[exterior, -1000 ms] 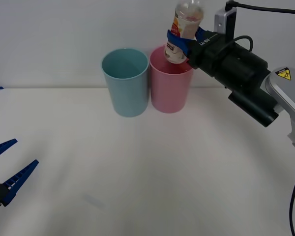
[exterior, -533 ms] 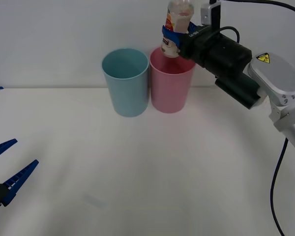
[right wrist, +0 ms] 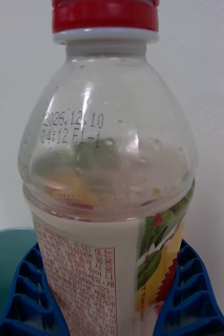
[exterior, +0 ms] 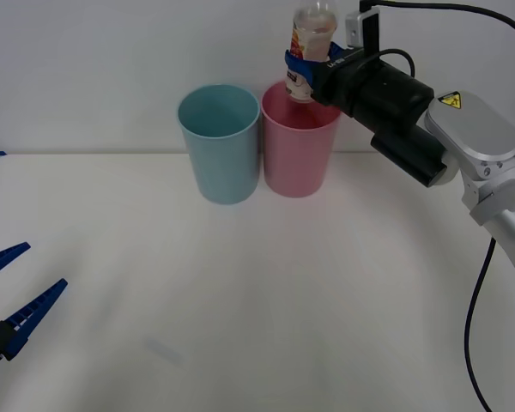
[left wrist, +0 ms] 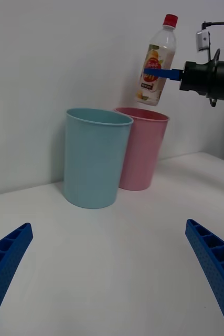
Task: Grasp the object on the table and drop it into the matching bin: aluminum can to the light blue bin, PET bottle to the pink bin.
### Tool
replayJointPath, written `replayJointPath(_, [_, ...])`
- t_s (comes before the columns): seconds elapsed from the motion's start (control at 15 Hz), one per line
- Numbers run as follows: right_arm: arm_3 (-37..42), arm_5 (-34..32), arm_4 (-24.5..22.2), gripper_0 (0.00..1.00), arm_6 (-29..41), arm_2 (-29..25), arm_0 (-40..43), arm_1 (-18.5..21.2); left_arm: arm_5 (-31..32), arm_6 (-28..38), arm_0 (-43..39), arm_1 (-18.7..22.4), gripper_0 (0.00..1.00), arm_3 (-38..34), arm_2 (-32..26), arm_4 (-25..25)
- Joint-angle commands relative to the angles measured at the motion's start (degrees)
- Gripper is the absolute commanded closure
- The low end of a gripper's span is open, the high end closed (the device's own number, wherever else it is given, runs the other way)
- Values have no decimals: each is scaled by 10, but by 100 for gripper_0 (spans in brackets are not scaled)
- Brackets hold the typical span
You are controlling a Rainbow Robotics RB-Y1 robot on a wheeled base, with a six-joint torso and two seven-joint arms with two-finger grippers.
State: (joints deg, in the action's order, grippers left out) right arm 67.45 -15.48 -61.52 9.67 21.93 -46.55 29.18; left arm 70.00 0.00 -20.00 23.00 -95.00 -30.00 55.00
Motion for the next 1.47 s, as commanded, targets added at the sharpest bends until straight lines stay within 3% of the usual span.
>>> replayJointPath(0.07, [0, 0, 0, 20, -5, 0, 0, 0, 0, 0, 0, 0, 0, 0, 0, 0])
replayJointPath(0.13, [0, 0, 0, 0, -7, 0, 0, 0, 0, 0, 0, 0, 0, 0, 0, 0])
replayJointPath(0.6, [34, 1, 11, 0, -16, -4, 21, 1, 0, 0, 0, 0, 0, 0, 0, 0])
replayJointPath(0.87, [126, 1, 13, 0, -11, -13, 84, 19, 0, 0, 0, 0, 0, 0, 0, 0])
replayJointPath(1.47, [353, -3, 41, 0, -17, -40, 281, 104, 0, 0, 0, 0, 0, 0, 0, 0])
